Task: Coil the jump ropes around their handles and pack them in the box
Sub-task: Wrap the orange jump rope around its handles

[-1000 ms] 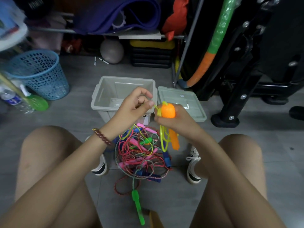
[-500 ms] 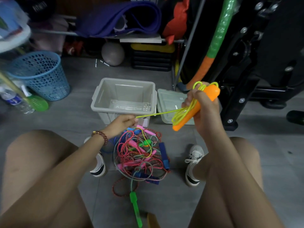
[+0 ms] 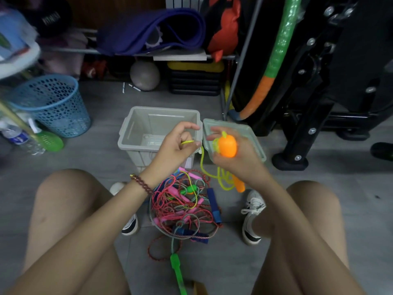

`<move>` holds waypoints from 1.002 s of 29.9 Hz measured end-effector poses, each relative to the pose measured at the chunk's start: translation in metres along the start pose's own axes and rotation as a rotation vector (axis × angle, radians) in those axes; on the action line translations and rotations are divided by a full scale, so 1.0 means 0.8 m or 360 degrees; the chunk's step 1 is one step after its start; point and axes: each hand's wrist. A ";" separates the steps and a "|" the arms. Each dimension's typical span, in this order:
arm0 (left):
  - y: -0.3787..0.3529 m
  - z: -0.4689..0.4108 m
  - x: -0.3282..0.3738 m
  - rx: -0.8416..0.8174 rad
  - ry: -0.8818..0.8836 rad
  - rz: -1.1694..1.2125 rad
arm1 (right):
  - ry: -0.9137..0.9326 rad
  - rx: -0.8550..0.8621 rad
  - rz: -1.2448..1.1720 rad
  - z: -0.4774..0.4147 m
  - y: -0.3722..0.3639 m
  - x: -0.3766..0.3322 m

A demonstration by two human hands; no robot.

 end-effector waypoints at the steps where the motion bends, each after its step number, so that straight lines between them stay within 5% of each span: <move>1: -0.005 0.000 0.002 -0.0012 -0.0028 0.0006 | -0.0009 -0.0073 -0.0066 0.001 -0.009 -0.001; 10: -0.005 -0.001 0.010 -0.0231 -0.0051 0.0029 | -0.0136 -0.0037 -0.0298 -0.003 0.003 0.002; 14: -0.006 -0.001 -0.011 -0.0406 0.0081 -0.0111 | -0.0223 -0.0017 -0.1070 0.003 0.021 -0.004; 20: 0.019 -0.005 -0.080 -0.0446 0.0446 -0.0642 | -0.0020 0.0070 -0.1551 0.002 0.037 -0.005; 26: 0.032 0.013 -0.115 -0.0660 0.0712 -0.0904 | -0.0014 0.0203 -0.1582 0.004 0.042 -0.008; 30: 0.038 0.010 -0.101 -0.0441 0.0642 -0.0741 | 0.0008 0.0370 -0.1073 0.006 0.055 -0.011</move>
Point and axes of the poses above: each hand's wrist, its own z-axis away from the middle knuckle, its own y-axis out of the back of the hand, x = y × z, and after that the axes turned 11 degrees about y, right-handed
